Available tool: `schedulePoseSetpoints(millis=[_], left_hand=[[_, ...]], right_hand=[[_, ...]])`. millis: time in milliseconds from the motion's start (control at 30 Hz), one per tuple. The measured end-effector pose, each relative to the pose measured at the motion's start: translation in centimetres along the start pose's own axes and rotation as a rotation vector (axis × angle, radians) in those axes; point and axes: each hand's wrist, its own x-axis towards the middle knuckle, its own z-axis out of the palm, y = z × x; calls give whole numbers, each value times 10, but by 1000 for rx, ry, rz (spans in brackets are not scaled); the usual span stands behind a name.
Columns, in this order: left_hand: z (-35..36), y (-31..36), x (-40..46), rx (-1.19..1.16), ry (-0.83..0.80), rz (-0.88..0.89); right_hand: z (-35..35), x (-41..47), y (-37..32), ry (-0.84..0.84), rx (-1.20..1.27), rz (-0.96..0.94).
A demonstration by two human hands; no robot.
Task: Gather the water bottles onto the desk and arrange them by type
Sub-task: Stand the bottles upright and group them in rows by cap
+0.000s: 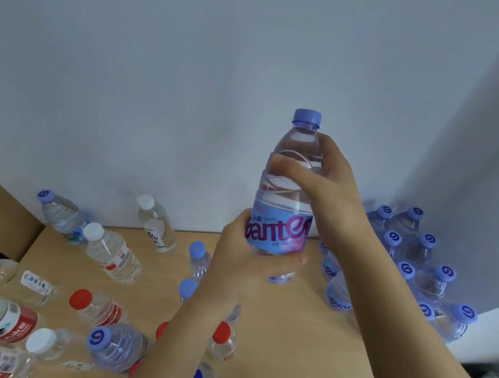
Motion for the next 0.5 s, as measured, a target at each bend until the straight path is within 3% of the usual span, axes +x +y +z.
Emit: schedulePoseSetpoints(millis=[100,500], left_hand=[[6,-2,0,70,98,46],[6,-5,7,-46,-178,-13]], right_hand=[[1,-2,3,90,3,-6],[-22,-3,0,-49,110,-50]])
